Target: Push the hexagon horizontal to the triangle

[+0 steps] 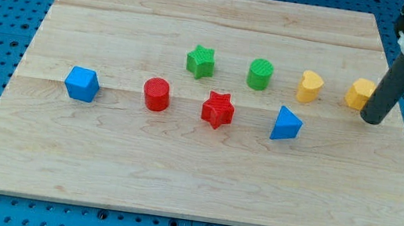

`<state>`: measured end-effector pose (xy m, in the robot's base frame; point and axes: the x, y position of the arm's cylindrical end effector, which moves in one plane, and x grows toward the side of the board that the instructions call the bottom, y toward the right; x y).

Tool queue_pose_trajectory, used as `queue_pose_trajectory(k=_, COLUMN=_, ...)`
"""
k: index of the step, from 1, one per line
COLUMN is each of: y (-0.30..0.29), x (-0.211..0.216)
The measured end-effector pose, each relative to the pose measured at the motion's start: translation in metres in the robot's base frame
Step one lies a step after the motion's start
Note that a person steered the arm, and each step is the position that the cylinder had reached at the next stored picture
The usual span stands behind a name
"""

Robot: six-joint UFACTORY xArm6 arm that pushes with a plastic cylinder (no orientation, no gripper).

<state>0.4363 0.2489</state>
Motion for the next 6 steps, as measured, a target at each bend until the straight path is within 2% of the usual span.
queue_pose_trajectory(k=1, y=0.027, x=-0.030)
queue_pose_trajectory(k=3, y=-0.031, x=-0.078)
queue_pose_trajectory(k=4, y=-0.063, x=-0.045)
queue_pose_trajectory(k=5, y=-0.056, x=0.004)
queue_pose_trajectory(k=6, y=-0.046, x=-0.022)
